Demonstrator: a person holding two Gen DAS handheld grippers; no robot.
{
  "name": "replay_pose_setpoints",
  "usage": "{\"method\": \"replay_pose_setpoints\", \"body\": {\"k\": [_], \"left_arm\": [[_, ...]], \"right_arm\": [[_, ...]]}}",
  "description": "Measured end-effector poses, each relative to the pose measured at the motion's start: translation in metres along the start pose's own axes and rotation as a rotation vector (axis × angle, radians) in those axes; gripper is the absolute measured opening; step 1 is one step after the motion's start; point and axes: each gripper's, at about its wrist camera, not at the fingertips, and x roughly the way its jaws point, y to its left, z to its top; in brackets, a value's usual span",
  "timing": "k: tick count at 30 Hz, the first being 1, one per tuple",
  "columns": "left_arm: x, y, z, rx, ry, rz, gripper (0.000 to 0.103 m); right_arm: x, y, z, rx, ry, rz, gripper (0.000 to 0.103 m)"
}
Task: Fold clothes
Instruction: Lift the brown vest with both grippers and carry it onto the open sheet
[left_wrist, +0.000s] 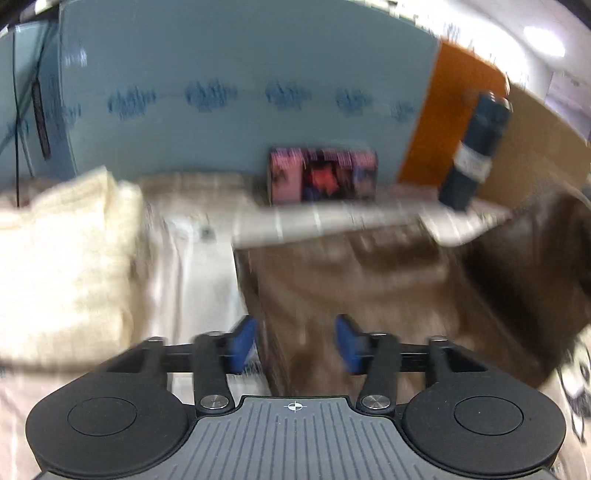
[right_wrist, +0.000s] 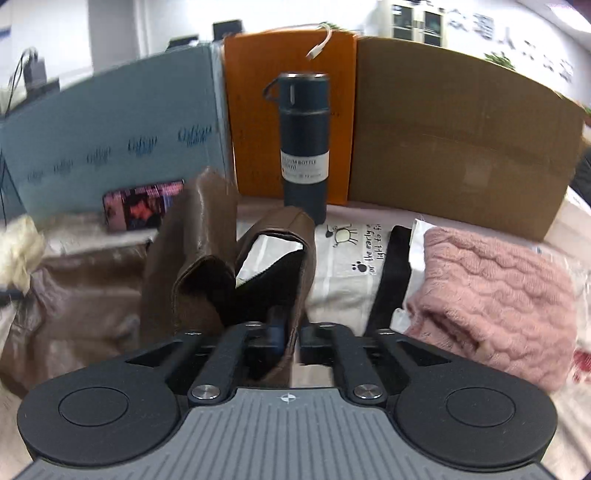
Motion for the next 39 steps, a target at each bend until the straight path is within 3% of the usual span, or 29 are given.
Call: {"method": "replay_pose_setpoints", "body": {"k": [1, 2, 4, 7, 11, 15, 16, 20, 26, 32, 37, 39], "left_arm": [[0.005, 0.003, 0.008, -0.011, -0.007, -0.008, 0.062], [0.011, 0.006, 0.014, -0.028, 0.001, -0.027, 0.068], [0.029, 0.01, 0.025, -0.071, 0.043, -0.048, 0.069], [0.05, 0.008, 0.029, -0.057, 0.084, -0.023, 0.069], [0.056, 0.008, 0.027, -0.108, 0.057, -0.061, 0.064], [0.048, 0.015, 0.03, -0.192, 0.037, -0.184, 0.064], [0.049, 0.017, 0.03, -0.213, 0.04, -0.223, 0.064], [0.055, 0.012, 0.034, -0.224, 0.05, -0.306, 0.064], [0.075, 0.012, 0.037, -0.22, 0.067, -0.281, 0.064], [0.08, 0.01, 0.036, -0.218, 0.068, -0.289, 0.064], [0.078, 0.012, 0.033, -0.231, 0.063, -0.286, 0.064], [0.078, 0.013, 0.032, -0.239, 0.061, -0.284, 0.064]], "right_arm": [[0.0, -0.001, -0.001, -0.021, -0.005, -0.026, 0.055], [0.0, -0.002, 0.001, -0.041, -0.02, -0.039, 0.066], [0.0, -0.003, 0.005, -0.081, -0.049, -0.062, 0.073], [0.007, -0.005, 0.017, -0.112, -0.043, 0.013, 0.079], [0.02, -0.005, 0.034, -0.113, 0.046, 0.217, 0.079], [0.043, -0.02, 0.043, 0.068, 0.141, 0.453, 0.08], [0.05, -0.024, 0.044, 0.107, 0.149, 0.477, 0.082], [0.074, -0.032, 0.046, 0.199, 0.212, 0.517, 0.082], [0.067, -0.035, 0.057, 0.259, 0.201, 0.664, 0.082], [0.064, -0.021, 0.067, 0.226, 0.244, 0.77, 0.082], [0.063, -0.023, 0.077, 0.269, 0.245, 0.796, 0.082], [0.064, -0.026, 0.082, 0.29, 0.221, 0.724, 0.082]]}}
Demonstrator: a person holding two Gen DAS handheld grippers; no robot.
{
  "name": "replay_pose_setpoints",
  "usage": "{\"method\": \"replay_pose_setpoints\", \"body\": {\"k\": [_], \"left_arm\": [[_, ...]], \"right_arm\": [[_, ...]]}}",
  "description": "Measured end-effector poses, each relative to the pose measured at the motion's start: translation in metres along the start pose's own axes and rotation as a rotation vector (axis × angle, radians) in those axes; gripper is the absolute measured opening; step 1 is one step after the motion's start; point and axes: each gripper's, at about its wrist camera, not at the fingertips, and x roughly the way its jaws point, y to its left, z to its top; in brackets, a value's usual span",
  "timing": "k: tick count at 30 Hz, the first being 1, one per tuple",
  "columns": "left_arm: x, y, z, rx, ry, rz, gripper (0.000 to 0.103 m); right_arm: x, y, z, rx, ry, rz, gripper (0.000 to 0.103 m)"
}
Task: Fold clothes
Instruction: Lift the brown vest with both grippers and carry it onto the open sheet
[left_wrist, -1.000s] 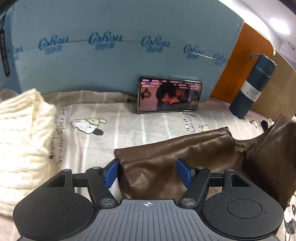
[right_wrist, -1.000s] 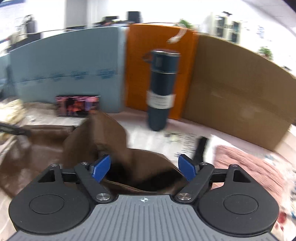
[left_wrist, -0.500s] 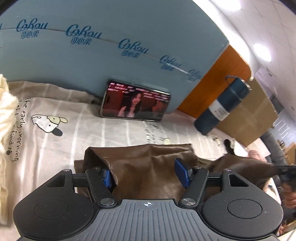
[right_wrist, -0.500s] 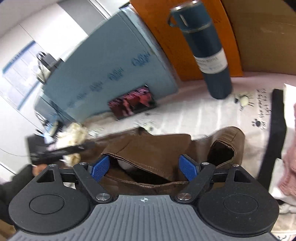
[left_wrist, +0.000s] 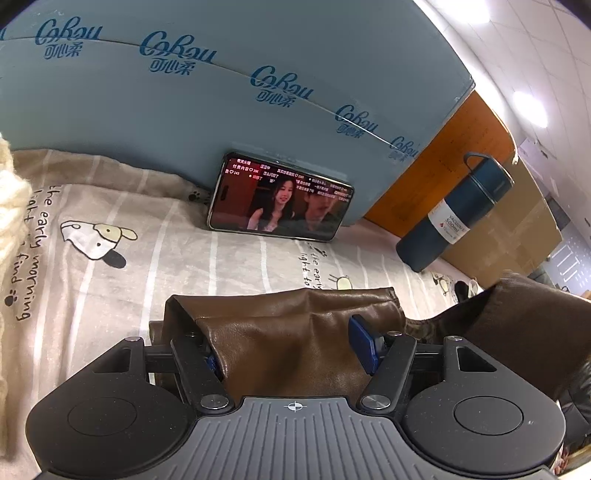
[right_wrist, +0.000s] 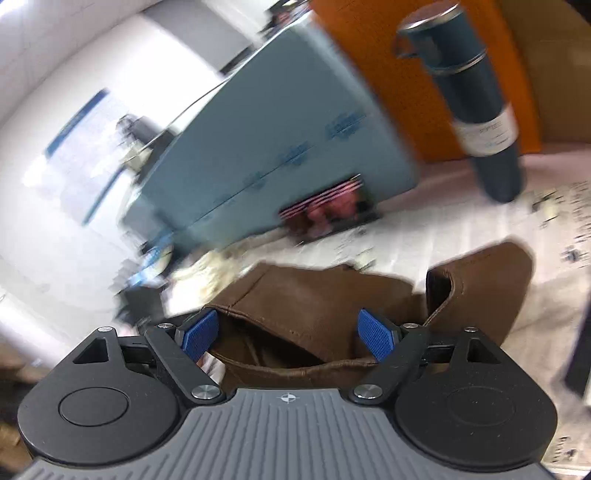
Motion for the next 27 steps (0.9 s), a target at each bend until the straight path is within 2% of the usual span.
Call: {"method": "replay_pose_setpoints", "body": {"k": [5, 7, 9, 10, 13, 17, 19, 20, 21, 22, 23, 25, 27], "left_arm": [[-0.001, -0.001, -0.001, -0.012, -0.007, -0.011, 0.064], [-0.001, -0.001, -0.001, -0.015, -0.01, -0.017, 0.064], [0.0, -0.003, 0.0, -0.013, -0.013, -0.019, 0.064], [0.0, -0.004, 0.0, -0.011, -0.014, -0.02, 0.064], [-0.001, -0.007, 0.002, -0.001, -0.022, -0.025, 0.064], [-0.002, -0.008, 0.005, -0.002, -0.033, -0.024, 0.064], [-0.002, -0.009, 0.005, -0.002, -0.04, -0.017, 0.064], [-0.002, -0.01, 0.004, 0.004, -0.043, -0.01, 0.059], [-0.001, -0.012, 0.004, 0.016, -0.043, -0.003, 0.052], [-0.001, -0.014, 0.003, 0.033, -0.043, 0.008, 0.038], [-0.001, -0.017, 0.003, 0.056, -0.044, 0.025, 0.021], [-0.004, -0.022, 0.003, 0.091, -0.056, 0.046, 0.009], [-0.013, -0.027, 0.003, 0.104, -0.086, 0.031, 0.007]], "right_arm": [[-0.014, 0.007, 0.015, -0.075, -0.159, -0.227, 0.082], [-0.016, 0.005, 0.019, -0.076, -0.151, -0.191, 0.089], [-0.006, -0.004, 0.02, -0.063, -0.069, -0.115, 0.095], [0.002, -0.009, 0.02, -0.054, -0.025, -0.103, 0.095], [0.019, -0.022, 0.021, -0.07, 0.056, -0.183, 0.095], [0.026, -0.037, 0.021, -0.054, 0.146, -0.159, 0.095], [0.027, -0.04, 0.016, -0.064, 0.174, -0.22, 0.082], [0.028, -0.041, 0.014, -0.069, 0.187, -0.251, 0.076], [0.025, -0.041, 0.011, -0.08, 0.187, -0.28, 0.058], [0.023, -0.04, 0.008, -0.09, 0.187, -0.308, 0.041], [0.018, -0.039, 0.004, -0.103, 0.174, -0.327, 0.035], [0.007, -0.038, -0.002, -0.13, 0.147, -0.364, 0.014], [-0.004, -0.036, -0.009, -0.156, 0.12, -0.4, 0.009]]}}
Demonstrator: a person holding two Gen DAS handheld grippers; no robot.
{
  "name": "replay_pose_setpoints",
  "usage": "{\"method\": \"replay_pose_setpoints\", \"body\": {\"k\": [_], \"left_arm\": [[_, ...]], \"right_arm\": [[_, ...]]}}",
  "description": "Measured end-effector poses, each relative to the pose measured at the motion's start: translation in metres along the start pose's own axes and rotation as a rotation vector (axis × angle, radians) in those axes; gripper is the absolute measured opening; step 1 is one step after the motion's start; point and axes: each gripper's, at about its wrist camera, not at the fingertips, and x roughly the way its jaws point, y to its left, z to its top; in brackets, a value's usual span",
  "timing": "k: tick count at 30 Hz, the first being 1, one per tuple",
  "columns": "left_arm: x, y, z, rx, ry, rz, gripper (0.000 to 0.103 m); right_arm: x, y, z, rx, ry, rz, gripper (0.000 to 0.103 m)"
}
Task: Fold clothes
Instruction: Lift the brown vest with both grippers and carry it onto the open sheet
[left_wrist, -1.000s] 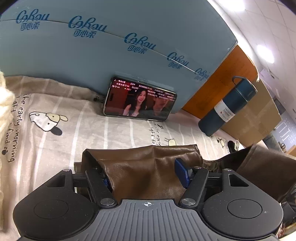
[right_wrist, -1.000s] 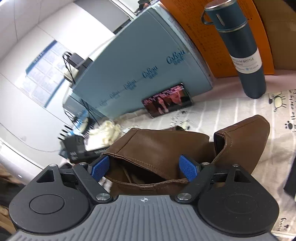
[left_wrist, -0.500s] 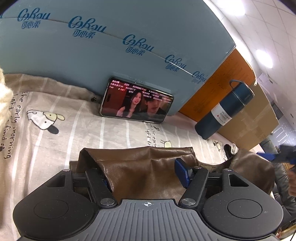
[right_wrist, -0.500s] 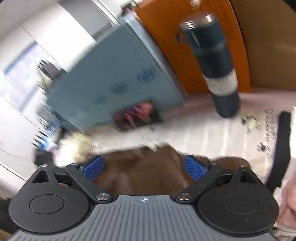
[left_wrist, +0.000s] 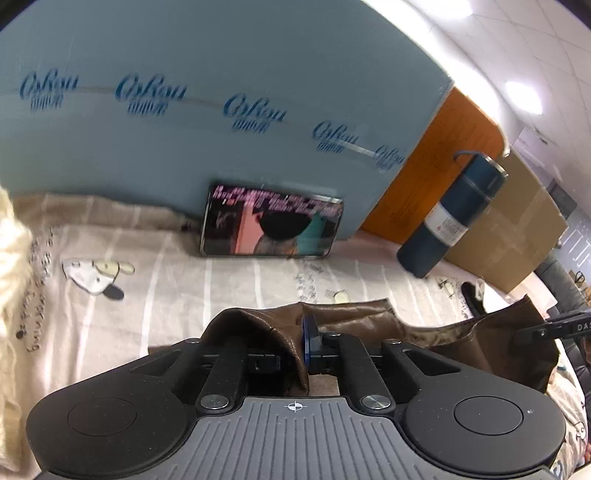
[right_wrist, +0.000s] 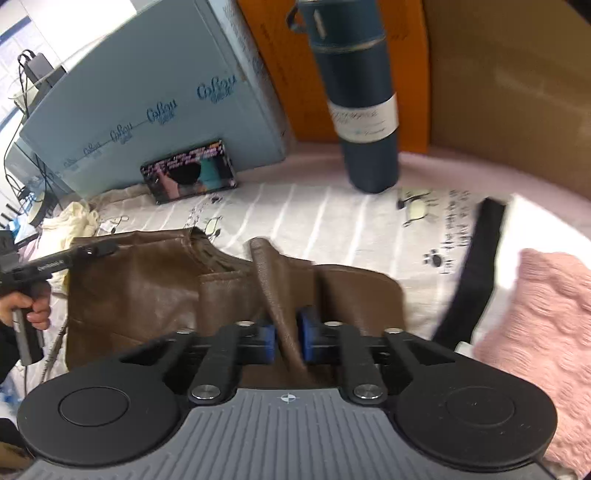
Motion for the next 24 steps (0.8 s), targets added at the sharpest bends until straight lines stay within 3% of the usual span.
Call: {"method": "replay_pose_setpoints", "body": {"k": [5, 13, 17, 24], "left_arm": [[-0.038, -0.014, 0.004, 0.014, -0.088, -0.073, 0.006], [-0.118, -0.032, -0.007, 0.035, -0.149, -0.285, 0.005], [-0.15, -0.035, -0.021, 0.034, -0.113, -0.372, 0.005], [-0.176, -0.037, -0.058, 0.03, 0.068, -0.486, 0.005]], "right_arm": [[-0.05, 0.009, -0.023, 0.014, -0.146, -0.029, 0.007], [-0.11, 0.004, -0.086, 0.151, -0.282, -0.105, 0.007], [-0.127, 0.003, -0.123, 0.248, -0.351, -0.13, 0.007], [-0.139, 0.003, -0.173, 0.384, -0.384, -0.176, 0.013]]}}
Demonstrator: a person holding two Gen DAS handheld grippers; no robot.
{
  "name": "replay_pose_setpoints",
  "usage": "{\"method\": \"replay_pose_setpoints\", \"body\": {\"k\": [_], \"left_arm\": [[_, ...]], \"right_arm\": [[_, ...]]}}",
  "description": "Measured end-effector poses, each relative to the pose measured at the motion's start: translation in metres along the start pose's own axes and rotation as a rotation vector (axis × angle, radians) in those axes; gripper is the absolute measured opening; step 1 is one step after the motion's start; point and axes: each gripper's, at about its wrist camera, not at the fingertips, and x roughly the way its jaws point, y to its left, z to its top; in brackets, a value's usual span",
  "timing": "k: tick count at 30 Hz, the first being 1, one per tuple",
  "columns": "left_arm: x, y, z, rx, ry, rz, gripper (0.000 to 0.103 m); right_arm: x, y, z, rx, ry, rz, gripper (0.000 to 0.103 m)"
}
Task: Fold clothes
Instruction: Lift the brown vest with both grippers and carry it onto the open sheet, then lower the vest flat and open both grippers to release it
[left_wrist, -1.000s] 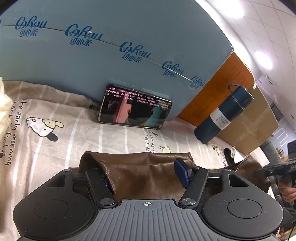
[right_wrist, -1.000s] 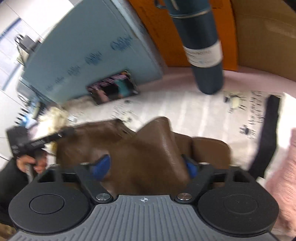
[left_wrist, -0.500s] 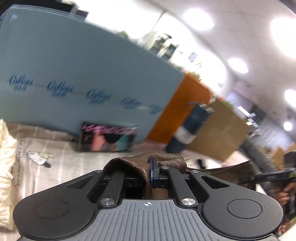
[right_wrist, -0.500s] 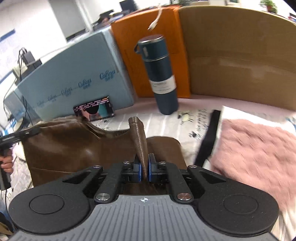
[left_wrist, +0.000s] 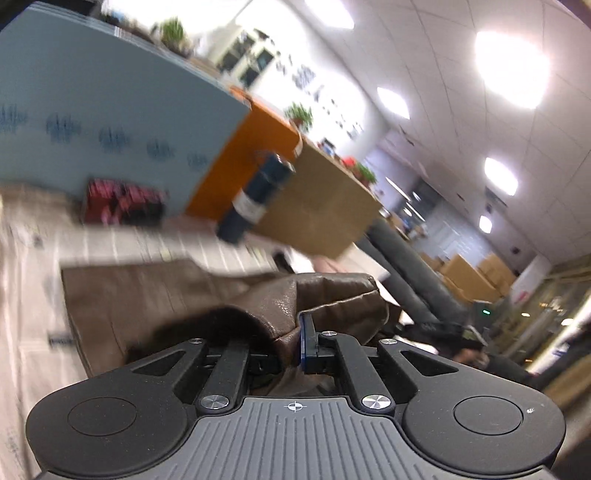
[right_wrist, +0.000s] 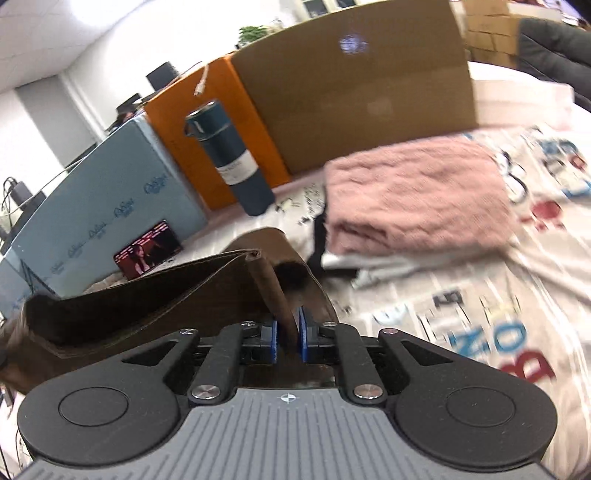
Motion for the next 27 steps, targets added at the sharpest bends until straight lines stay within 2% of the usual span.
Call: {"method": "replay_pose_setpoints", "body": {"k": [4, 8, 10, 12, 13, 14, 15, 16, 18, 20, 25, 27], "left_arm": [[0.005, 0.002, -0.019, -0.018, 0.127, -0.039, 0.005], [0.013, 0.006, -0.04, -0.022, 0.292, -0.081, 0.006], [0.018, 0.008, -0.053, -0.026, 0.379, -0.084, 0.01], [0.017, 0.011, -0.066, -0.039, 0.439, -0.066, 0.022], [0.015, 0.014, -0.071, -0.054, 0.463, -0.047, 0.046], [0.012, 0.019, -0.073, -0.076, 0.482, -0.017, 0.079], [0.008, 0.024, -0.074, -0.098, 0.498, 0.019, 0.088], [0.005, 0.029, -0.074, -0.112, 0.504, 0.049, 0.09], [0.0, 0.038, -0.071, -0.121, 0.479, 0.102, 0.09], [-0.003, 0.049, -0.063, -0.14, 0.409, 0.168, 0.09], [0.008, 0.081, -0.035, -0.238, 0.118, 0.357, 0.09], [0.022, 0.094, -0.029, -0.294, 0.058, 0.423, 0.088]], "right_arm": [[-0.013, -0.008, -0.014, 0.048, -0.015, -0.027, 0.023], [-0.025, -0.015, -0.026, 0.077, -0.015, -0.087, 0.025], [-0.032, -0.02, -0.031, 0.097, -0.019, -0.125, 0.027], [-0.039, -0.026, -0.035, 0.119, -0.023, -0.171, 0.033], [-0.043, -0.03, -0.035, 0.124, -0.023, -0.198, 0.034], [-0.047, -0.033, -0.036, 0.13, -0.024, -0.225, 0.035], [-0.05, -0.036, -0.035, 0.135, -0.03, -0.25, 0.038], [-0.053, -0.039, -0.034, 0.141, -0.036, -0.275, 0.039], [-0.057, -0.042, -0.032, 0.15, -0.055, -0.311, 0.042], [-0.057, -0.043, -0.026, 0.156, -0.077, -0.326, 0.044], [-0.027, -0.025, 0.004, 0.117, -0.11, -0.27, 0.05], [-0.004, -0.014, 0.018, 0.107, -0.105, -0.234, 0.05]]}}
